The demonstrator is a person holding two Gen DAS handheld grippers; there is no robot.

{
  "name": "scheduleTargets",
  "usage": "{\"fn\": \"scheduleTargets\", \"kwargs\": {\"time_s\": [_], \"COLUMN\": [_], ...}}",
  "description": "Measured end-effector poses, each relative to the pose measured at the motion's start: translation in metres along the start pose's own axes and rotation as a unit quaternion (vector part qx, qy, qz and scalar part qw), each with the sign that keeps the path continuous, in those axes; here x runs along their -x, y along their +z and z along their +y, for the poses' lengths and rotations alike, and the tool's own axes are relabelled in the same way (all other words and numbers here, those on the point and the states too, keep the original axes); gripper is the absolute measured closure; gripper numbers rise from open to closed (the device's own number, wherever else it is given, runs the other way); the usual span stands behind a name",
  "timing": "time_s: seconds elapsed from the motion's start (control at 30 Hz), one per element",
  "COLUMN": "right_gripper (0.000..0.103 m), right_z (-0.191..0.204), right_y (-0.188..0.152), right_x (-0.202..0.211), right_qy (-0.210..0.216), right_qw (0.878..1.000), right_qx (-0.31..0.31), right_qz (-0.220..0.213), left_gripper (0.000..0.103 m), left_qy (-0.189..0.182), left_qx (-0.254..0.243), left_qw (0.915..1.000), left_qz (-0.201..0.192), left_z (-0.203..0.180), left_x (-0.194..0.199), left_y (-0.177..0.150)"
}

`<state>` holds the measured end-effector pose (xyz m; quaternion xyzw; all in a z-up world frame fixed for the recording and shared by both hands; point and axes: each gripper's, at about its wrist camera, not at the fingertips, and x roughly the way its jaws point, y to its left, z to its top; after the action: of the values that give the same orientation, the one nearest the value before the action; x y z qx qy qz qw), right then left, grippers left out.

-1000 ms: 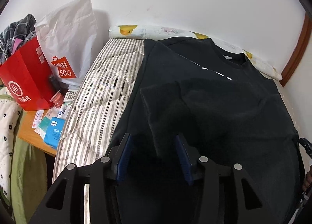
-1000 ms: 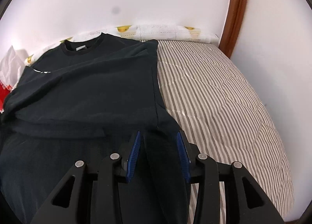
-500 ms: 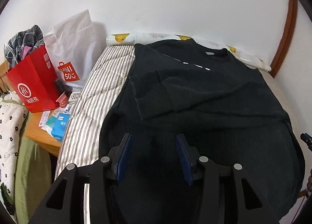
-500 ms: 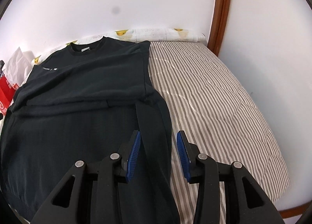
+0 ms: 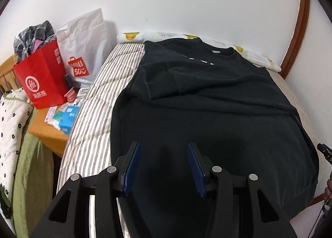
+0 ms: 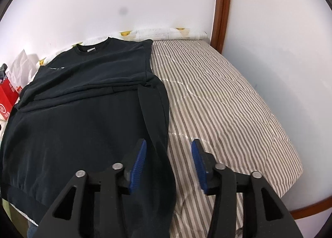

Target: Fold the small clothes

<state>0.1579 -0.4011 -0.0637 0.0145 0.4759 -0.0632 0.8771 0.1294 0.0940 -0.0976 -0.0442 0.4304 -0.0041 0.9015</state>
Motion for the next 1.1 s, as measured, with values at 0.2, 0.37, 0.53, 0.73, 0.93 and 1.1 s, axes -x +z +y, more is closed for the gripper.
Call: {"fn": "scheduleTargets", "kwargs": {"time_s": [0.2,0.37,0.53,0.73,0.93,1.1], "right_gripper": [0.053,0.053,0.053,0.065,0.075,0.087], "right_z": [-0.003,-0.001,-0.002,-0.006,0.01,0.018], "right_y": [-0.02,-0.036,-0.049,-0.06,-0.051,-0.04], "right_x": [-0.002,0.0,-0.004,-0.013,-0.023,-0.032], "right_qy": [0.032,0.057,0.058,0.064,0.061,0.066], "right_qw": [0.999,0.998,0.997,0.996,0.997,0.997], "right_qx": [-0.013,-0.012,-0.011,-0.033,-0.011,-0.01], "right_qz": [0.027,0.032,0.042,0.05,0.039,0.032], "left_gripper": [0.037,0.037,0.038,0.044,0.058,0.075], "left_qy": [0.004,-0.004,-0.007,-0.01,0.014,0.022], "left_qx": [0.008,0.026,0.036,0.028,0.01,0.017], "left_qw": [0.9999,0.9993,0.9987,0.9989,0.9993,0.9992], "left_qz": [0.008,0.027,0.035,0.037,0.032,0.03], "left_z": [0.013,0.029,0.037,0.032,0.021,0.018], "left_x": [0.007,0.007,0.007,0.003,0.001,0.0], "left_y": [-0.026,-0.049,-0.067,-0.08,-0.08,-0.08]}}
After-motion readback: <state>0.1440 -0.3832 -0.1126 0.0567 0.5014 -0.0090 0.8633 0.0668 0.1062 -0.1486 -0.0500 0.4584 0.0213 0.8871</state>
